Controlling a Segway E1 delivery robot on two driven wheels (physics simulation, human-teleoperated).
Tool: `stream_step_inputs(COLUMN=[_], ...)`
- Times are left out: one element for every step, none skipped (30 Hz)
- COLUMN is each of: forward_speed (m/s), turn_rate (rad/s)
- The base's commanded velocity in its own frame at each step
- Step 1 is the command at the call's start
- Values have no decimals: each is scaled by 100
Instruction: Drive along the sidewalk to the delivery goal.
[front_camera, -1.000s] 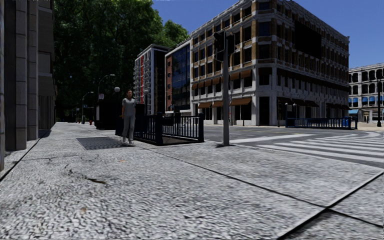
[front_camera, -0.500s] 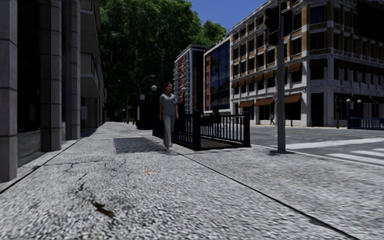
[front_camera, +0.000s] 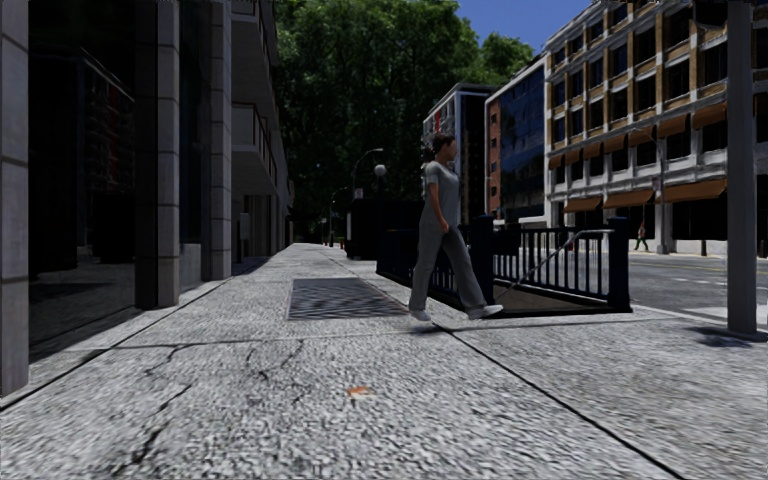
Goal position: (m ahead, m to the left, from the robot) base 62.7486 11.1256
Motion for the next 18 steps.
stream_step_inputs(forward_speed=[200,200,200,200,200,200,200,200,200,200,200,200,200,200,200,200,200,200], turn_rate=[53,53,53,53,53,53,53,53,46,0,0,0,0,0,0,0,0,0])
